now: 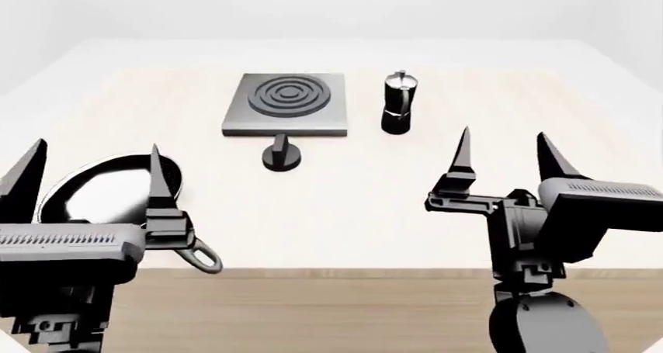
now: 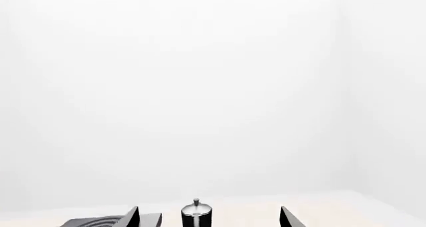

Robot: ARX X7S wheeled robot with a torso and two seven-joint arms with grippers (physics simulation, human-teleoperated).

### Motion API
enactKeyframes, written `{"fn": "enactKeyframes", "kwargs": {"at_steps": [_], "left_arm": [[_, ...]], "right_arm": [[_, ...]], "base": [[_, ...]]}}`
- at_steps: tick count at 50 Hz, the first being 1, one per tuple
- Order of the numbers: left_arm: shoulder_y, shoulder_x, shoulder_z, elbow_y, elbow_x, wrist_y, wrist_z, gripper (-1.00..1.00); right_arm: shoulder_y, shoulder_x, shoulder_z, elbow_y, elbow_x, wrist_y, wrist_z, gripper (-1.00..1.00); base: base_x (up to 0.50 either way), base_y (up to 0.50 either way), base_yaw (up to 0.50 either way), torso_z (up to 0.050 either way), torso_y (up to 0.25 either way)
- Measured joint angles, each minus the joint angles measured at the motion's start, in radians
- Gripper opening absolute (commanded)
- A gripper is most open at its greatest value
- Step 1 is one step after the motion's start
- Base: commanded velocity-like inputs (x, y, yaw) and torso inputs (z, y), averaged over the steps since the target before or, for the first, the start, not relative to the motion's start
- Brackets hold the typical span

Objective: Turn on the stove and put the moka pot on it.

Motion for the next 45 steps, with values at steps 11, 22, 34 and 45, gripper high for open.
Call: {"fn": "enactKeyframes", "kwargs": {"at_steps": [11,22,34,45], "left_arm": [[-0.002,-0.018,-0.029,0.085,-0.023,-0.036,-0.001,1.00],[-0.006,-0.026,-0.039,0.124,-0.040,-0.057,-0.003,1.00],[-0.003,-0.029,-0.043,0.142,-0.055,-0.058,-0.007,1.00],[0.006,-0.024,-0.044,0.129,-0.055,-0.039,-0.019,1.00]], "right_arm": [[0.019,0.012,0.008,-0.061,0.023,0.028,0.014,1.00],[0.026,0.020,0.013,-0.095,0.045,0.047,0.025,1.00],[0.024,0.025,0.010,-0.107,0.056,0.048,0.036,1.00],[0.023,0.031,0.002,-0.110,0.056,0.042,0.047,1.00]], "base": [[0.00,0.00,0.00,0.050,0.000],[0.00,0.00,0.00,0.050,0.000],[0.00,0.00,0.00,0.050,0.000],[0.00,0.00,0.00,0.014,0.000]]}}
